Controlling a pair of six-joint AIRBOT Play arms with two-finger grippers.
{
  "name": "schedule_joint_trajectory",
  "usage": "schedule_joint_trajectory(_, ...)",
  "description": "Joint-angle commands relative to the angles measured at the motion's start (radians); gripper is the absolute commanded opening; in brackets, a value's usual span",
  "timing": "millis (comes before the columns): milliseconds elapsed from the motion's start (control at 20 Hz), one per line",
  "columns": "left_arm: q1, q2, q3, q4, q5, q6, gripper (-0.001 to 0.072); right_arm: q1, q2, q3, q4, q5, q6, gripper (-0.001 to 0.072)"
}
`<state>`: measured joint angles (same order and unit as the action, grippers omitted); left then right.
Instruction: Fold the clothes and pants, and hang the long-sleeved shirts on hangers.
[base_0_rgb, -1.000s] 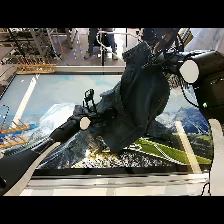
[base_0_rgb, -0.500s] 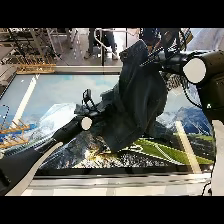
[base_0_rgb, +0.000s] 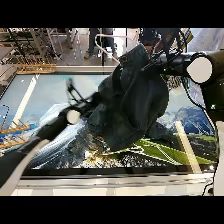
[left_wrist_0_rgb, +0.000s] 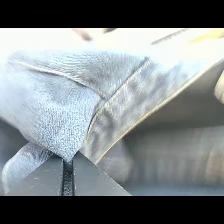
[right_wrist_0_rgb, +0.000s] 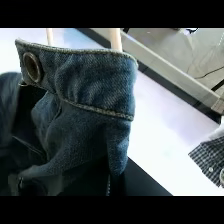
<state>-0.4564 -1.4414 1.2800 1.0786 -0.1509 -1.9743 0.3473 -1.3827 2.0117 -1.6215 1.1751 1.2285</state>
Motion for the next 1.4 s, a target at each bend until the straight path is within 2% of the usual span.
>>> schedule_joint_trajectory(0, 0.208, 0.096, 0.011, 0.051, -0.086, 0.003, 0.0016, -0.001, 0.022, 0.0, 0.097, 0.098, -0.09, 0.0029)
schedule_joint_trajectory(100, 0.332, 0.071, 0.081, -0.022, -0.162, 0.022, 0.0016, -0.001, 0.035, 0.0, 0.245, 0.101, -0.164, 0.0029)
schedule_joint_trajectory(300, 0.428, -0.078, 0.311, -0.286, -0.372, 0.278, 0.0017, -0.001, 0.036, -0.002, 0.418, 0.101, -0.195, 0.0029)
schedule_joint_trajectory(400, 0.452, -0.152, 0.397, -0.381, -0.42, 0.289, 0.0017, -0.001, 0.035, -0.002, 0.457, 0.118, -0.212, 0.0029)
schedule_joint_trajectory(550, 0.474, -0.198, 0.454, -0.412, -0.433, 0.305, 0.0017, -0.001, 0.035, -0.002, 0.467, 0.199, -0.281, 0.0029)
schedule_joint_trajectory(700, 0.502, -0.196, 0.484, -0.429, -0.473, 0.357, 0.0018, 0.0, 0.035, -0.01, 0.42, 0.27, -0.353, 0.0027)
schedule_joint_trajectory(850, 0.544, -0.195, 0.526, -0.533, -0.626, 0.477, 0.0018, 0.015, 0.022, -0.01, 0.212, 0.278, -0.398, 0.0027)
schedule_joint_trajectory(950, 0.573, -0.195, 0.541, -0.595, -0.737, 0.539, 0.0019, 0.015, 0.011, -0.01, 0.153, 0.274, -0.459, 0.0027)
schedule_joint_trajectory(1150, 0.608, -0.196, 0.541, -0.62, -0.833, 0.539, 0.0019, 0.015, -0.006, -0.01, 0.102, 0.273, -0.576, 0.0027)
schedule_joint_trajectory(1350, 0.608, -0.196, 0.541, -0.711, -0.831, 0.546, 0.0019, 0.015, -0.027, -0.01, 0.055, 0.269, -0.669, 0.0027)
